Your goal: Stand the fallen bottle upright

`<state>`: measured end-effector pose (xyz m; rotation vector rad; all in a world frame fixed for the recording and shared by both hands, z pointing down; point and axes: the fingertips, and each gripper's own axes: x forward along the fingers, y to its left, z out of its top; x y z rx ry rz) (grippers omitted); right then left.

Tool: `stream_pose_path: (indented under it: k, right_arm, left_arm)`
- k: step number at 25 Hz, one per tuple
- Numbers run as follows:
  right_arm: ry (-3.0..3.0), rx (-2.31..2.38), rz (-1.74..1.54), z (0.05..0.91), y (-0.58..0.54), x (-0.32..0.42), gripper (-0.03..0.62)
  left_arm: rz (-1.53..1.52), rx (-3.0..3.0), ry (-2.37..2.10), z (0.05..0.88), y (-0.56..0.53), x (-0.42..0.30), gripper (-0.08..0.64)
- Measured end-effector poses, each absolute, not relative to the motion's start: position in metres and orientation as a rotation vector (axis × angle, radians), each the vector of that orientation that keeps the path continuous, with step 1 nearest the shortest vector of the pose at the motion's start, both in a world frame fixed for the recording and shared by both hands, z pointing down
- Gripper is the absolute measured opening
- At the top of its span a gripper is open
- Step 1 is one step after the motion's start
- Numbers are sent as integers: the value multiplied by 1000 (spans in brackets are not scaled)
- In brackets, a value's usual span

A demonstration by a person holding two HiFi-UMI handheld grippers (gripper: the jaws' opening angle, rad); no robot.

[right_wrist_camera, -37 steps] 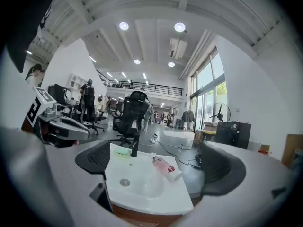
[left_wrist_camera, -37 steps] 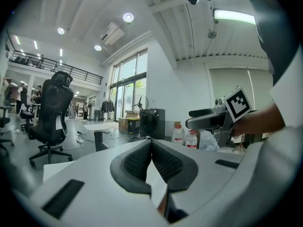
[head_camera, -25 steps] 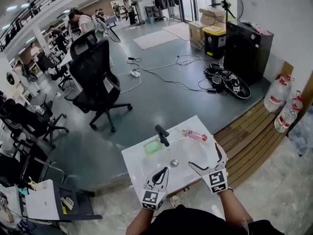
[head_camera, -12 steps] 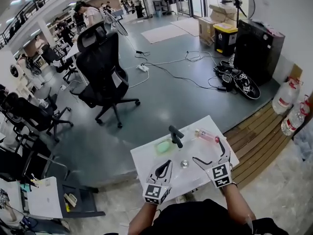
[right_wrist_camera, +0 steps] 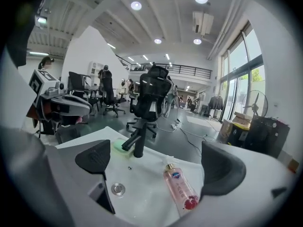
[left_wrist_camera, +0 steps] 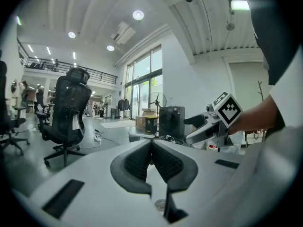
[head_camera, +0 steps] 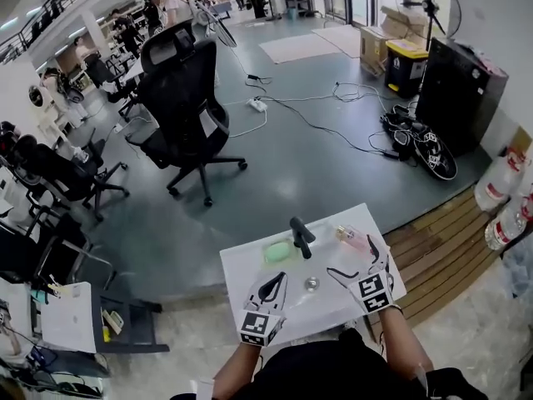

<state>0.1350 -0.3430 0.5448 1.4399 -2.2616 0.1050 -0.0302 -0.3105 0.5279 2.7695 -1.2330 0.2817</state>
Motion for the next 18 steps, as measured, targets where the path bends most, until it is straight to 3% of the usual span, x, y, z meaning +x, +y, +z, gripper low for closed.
stream_pose_path:
  k: [18]
  right_arm:
    - [-2043,916,281,688,-434,201,555]
  left_arm:
    - [307,2555,-1476,568,-367,-2,17]
